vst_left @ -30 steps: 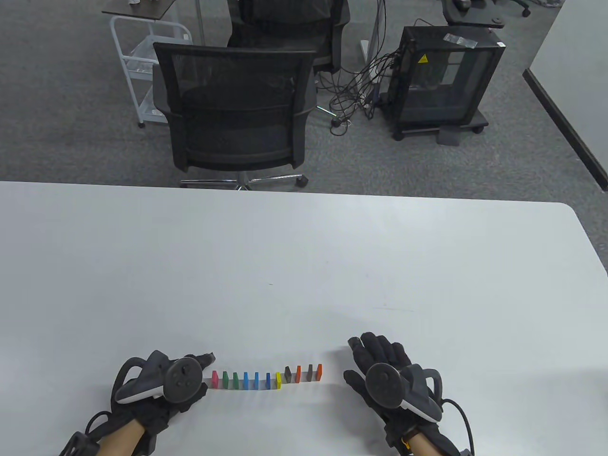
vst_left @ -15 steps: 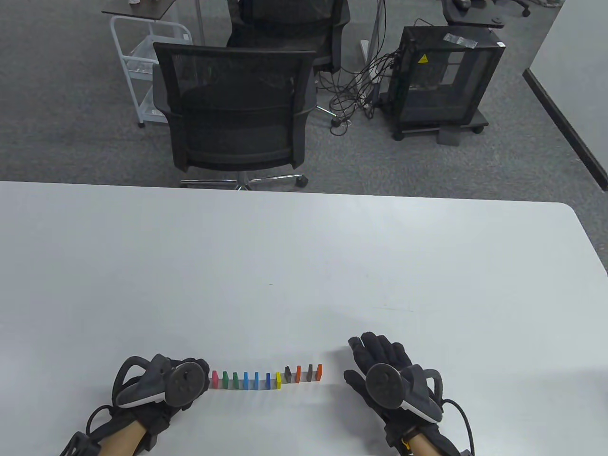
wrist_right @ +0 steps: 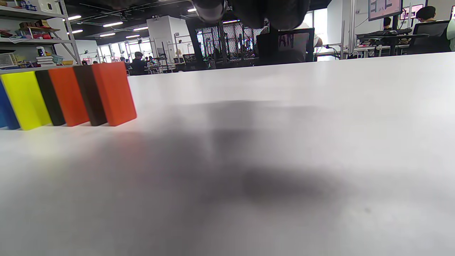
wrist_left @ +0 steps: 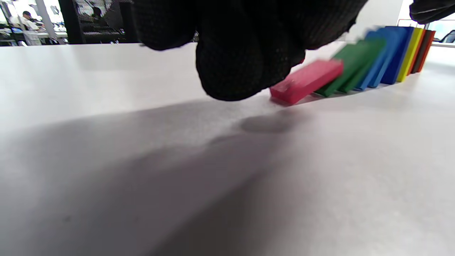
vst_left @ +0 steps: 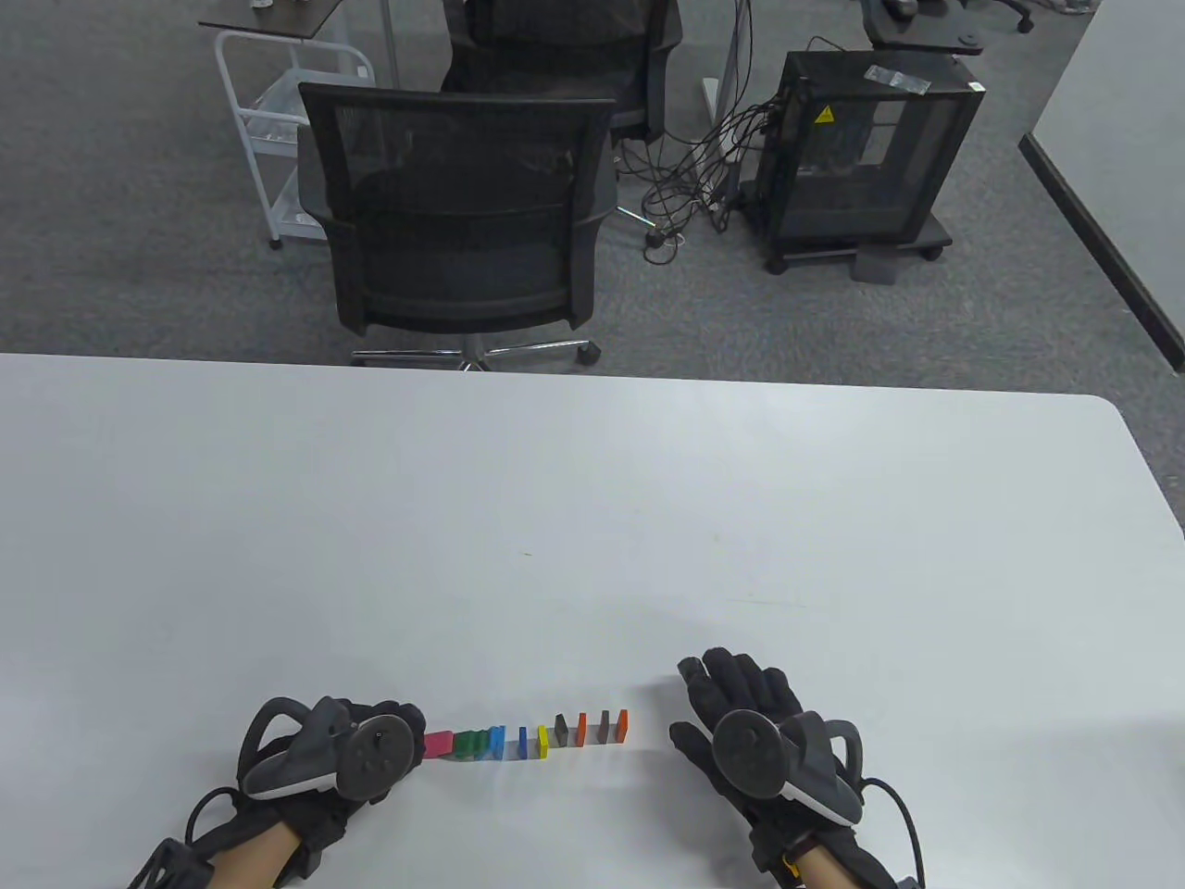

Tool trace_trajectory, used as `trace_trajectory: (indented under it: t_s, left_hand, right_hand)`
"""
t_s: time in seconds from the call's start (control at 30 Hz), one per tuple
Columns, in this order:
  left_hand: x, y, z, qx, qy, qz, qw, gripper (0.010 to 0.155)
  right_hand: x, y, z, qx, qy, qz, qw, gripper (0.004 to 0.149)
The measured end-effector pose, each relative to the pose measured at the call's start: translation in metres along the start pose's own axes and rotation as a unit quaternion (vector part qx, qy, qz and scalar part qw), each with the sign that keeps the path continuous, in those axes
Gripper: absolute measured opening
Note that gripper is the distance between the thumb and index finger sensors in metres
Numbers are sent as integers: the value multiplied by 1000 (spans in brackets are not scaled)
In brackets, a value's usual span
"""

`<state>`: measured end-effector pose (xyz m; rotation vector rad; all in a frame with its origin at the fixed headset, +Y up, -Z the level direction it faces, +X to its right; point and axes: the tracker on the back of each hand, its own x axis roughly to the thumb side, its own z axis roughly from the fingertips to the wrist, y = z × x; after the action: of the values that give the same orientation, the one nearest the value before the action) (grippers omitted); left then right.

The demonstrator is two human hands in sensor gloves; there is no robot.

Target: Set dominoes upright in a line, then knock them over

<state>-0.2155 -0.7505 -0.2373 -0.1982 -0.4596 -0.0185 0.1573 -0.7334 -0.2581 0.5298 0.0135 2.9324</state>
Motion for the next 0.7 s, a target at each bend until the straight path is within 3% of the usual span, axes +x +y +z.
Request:
trace_trajectory:
  t_s: [0.37,0.7]
  left_hand:
    - [-14,10,13,105,71,-1,992,50]
    - [-18,4,12,74,82,0,994,61]
  right_hand:
    - [1,0,0,-7,-2,-1,1000,67]
    - [3,1,1,-12,-2,4,1000,66]
